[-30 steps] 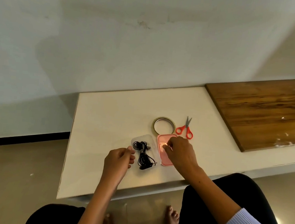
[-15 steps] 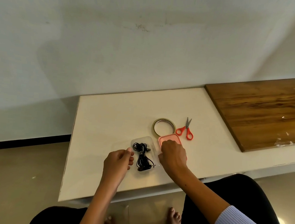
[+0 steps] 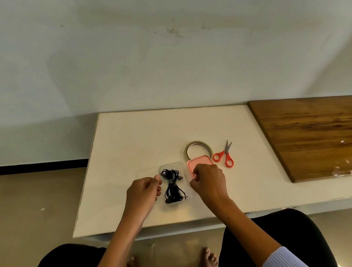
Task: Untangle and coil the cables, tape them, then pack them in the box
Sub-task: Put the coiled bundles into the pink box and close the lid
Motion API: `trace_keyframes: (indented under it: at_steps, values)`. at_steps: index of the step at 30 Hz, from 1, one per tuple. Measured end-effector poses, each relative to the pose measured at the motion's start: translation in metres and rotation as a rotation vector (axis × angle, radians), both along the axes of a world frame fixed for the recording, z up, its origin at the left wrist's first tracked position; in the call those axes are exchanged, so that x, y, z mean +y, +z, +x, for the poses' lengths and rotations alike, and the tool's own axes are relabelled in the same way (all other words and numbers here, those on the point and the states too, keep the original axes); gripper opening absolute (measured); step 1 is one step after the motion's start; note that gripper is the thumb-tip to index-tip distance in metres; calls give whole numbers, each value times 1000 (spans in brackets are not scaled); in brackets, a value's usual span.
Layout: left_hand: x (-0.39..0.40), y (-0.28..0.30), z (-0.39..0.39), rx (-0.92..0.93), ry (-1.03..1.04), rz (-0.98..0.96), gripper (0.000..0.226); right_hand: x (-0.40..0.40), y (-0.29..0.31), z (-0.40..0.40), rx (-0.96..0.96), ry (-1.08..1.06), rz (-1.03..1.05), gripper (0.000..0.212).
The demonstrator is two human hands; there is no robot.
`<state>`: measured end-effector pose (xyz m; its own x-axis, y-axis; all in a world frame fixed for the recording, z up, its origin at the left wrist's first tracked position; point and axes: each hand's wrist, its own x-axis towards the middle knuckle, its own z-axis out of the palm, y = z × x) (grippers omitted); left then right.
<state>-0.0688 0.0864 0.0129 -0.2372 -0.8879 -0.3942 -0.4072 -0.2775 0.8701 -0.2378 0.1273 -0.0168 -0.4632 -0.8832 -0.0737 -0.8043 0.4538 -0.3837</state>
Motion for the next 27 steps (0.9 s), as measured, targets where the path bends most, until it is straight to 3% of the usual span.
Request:
trace_keyframes:
  at_steps: [4,6,8,12,14,16,20,23,27]
  values:
    - [-2,0,0,22,24,17,29,8,29,2,-100,56,-276,11]
    - [-2,-1,0,28,33,22,28,14,48,12,-257,67,-411,11]
    - [-1,-1,-2,28,43,34,29,17,61,19,-498,20,-452,16]
    - [1,-2,-5,14,46,28,34,12,55,14,-1179,-207,-418,10]
    - [2,-4,-6,0,17,5,32,10,44,9,-1364,-343,-361,10]
    - [2,-7,-7,-23,-23,-19,28,9,33,6,-1343,-419,-294,13]
    - [2,-10,-7,-63,-41,-76,11,10,17,-2,-981,-422,-196,9]
    - [1,-9,-8,-82,-9,-110,26,12,9,-2,-805,-339,-155,10]
    - [3,-9,-11,-102,-5,-161,26,7,5,3,-657,-252,-173,7]
